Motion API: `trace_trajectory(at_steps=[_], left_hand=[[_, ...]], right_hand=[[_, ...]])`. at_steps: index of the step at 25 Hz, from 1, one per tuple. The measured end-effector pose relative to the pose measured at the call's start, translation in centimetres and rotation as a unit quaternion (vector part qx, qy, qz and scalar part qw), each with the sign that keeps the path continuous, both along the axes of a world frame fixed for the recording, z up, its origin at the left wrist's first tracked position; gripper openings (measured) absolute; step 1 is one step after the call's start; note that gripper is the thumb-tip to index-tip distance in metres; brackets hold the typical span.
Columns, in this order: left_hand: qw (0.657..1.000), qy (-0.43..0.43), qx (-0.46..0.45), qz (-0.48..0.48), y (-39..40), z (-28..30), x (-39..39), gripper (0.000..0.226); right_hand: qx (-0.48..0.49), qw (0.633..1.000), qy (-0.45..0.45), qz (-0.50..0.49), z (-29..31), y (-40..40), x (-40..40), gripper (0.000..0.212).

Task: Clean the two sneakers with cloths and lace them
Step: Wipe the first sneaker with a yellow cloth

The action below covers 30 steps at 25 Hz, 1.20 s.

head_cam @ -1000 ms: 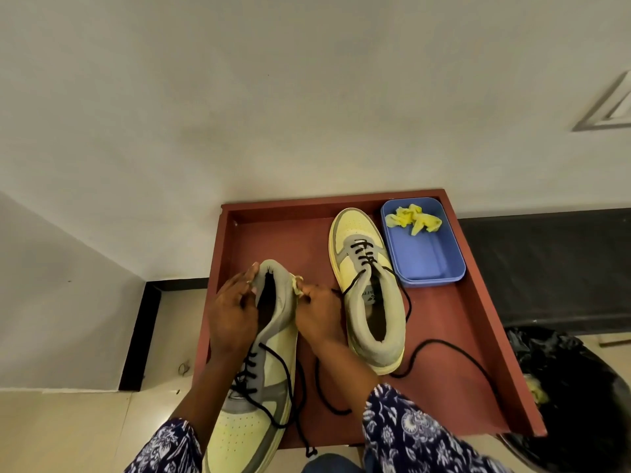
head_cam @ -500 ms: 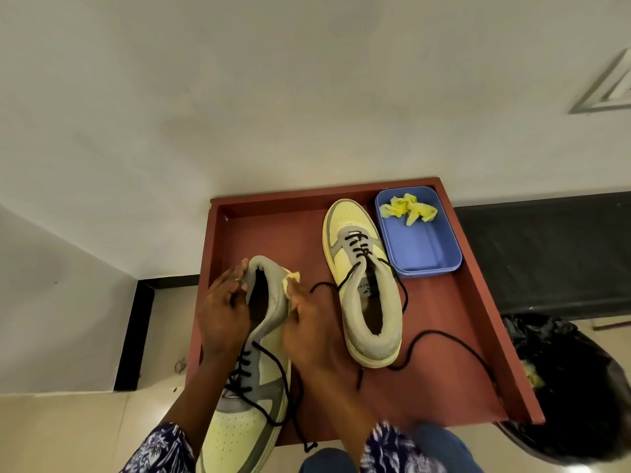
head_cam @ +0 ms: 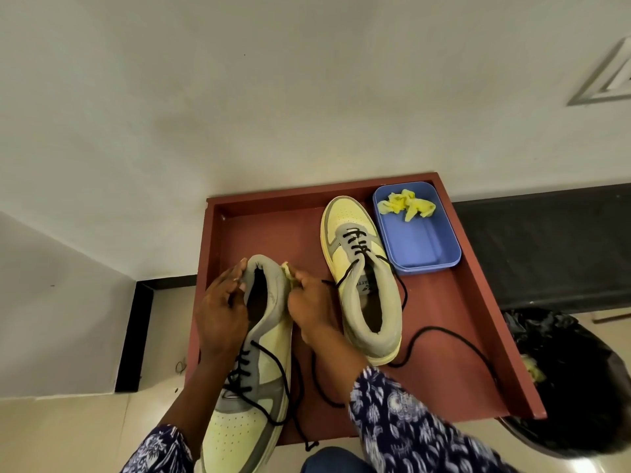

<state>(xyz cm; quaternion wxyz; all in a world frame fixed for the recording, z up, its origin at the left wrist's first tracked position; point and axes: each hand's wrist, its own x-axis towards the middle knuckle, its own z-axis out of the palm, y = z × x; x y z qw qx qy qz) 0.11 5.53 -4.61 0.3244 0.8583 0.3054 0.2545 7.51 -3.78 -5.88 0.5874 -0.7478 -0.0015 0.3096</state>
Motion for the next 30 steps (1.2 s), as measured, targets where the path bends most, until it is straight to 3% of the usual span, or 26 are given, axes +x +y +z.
trace_trajectory(at_steps=[5,10,17,21,25,30], left_hand=[[1.000,-0.001,-0.005,0.006,0.0,-0.1,0.0,0.035],[1.000,0.008,-0.003,0.004,0.1,-0.5,0.1,0.033],[1.000,0.002,-0.023,0.018,-0.3,0.1,0.0,0.030],[1.000,0.006,-0.019,0.012,-0.2,-0.1,0.1,0.030],[0.999,-0.001,-0.029,0.015,-0.2,-0.1,0.1,0.030],[0.999,-0.008,-0.035,0.018,-0.1,-0.1,0.1,0.031]], right_hand=[[-0.037,0.996,0.067,0.051,1.7,2.4,4.0,0.039],[0.049,0.995,0.080,-0.022,0.3,0.8,1.1,0.053],[-0.038,0.998,-0.038,-0.022,-1.6,-2.7,-8.5,0.052],[-0.022,0.999,-0.028,-0.020,-1.1,-3.7,-11.7,0.054],[-0.040,0.997,-0.058,-0.038,-1.0,-2.7,-9.0,0.050],[-0.002,0.999,0.010,-0.047,0.7,-0.9,-2.7,0.051]])
